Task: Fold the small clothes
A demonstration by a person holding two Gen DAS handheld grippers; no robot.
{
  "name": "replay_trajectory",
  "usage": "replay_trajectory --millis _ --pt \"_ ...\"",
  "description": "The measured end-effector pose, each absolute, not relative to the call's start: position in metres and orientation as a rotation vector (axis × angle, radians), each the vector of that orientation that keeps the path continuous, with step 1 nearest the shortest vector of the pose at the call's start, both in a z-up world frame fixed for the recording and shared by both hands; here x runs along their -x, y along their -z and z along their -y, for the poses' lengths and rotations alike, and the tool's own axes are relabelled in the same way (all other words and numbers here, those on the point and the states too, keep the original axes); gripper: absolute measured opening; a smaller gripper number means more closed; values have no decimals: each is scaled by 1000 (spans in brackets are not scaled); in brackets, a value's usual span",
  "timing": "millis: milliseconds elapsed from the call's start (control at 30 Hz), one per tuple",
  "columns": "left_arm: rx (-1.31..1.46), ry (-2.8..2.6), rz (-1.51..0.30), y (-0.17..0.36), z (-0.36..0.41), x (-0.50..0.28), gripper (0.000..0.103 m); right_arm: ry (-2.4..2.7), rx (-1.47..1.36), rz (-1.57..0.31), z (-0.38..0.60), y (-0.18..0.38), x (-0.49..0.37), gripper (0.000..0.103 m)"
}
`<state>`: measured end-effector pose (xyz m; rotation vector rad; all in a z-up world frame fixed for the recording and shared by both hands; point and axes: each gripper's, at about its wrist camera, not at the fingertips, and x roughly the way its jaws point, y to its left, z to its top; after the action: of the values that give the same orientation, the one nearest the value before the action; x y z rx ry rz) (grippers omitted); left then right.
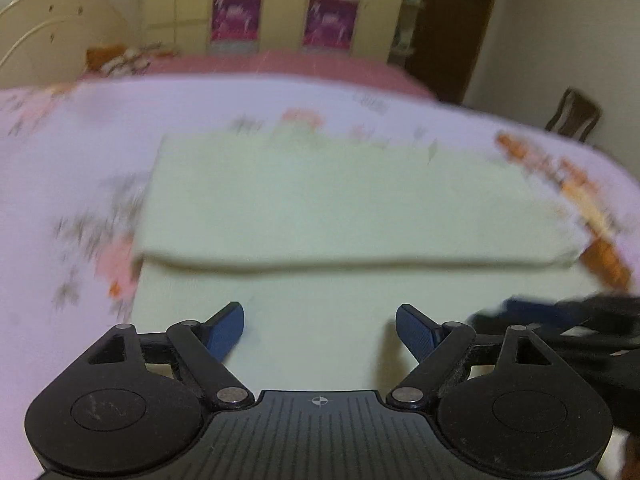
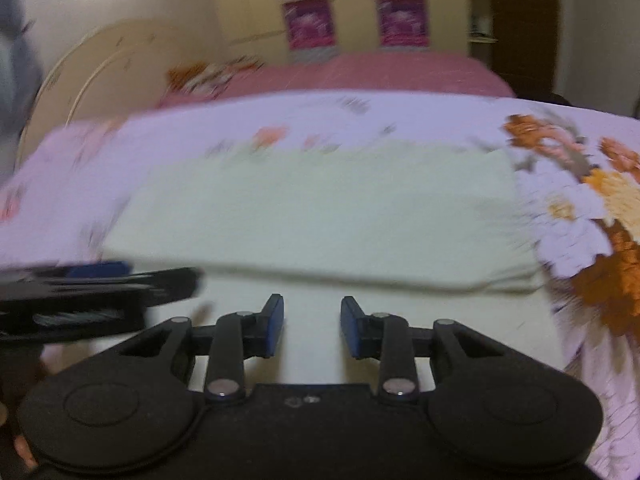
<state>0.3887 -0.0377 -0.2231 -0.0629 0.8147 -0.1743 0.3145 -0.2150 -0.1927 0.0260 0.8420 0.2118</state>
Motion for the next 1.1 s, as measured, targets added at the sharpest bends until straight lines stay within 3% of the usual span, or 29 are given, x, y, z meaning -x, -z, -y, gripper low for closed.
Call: replay_trajectory --millis 400,833,1100 --pt "11 80 -808 217 12 -355 84 -34 40 -827 276 200 -281 31" --pt "14 94 -835 205 44 -310 84 -257 -36 -854 233 185 -240 35" --pt "-35 45 -824 217 41 -287 84 -235 143 -828 250 199 -216 43"
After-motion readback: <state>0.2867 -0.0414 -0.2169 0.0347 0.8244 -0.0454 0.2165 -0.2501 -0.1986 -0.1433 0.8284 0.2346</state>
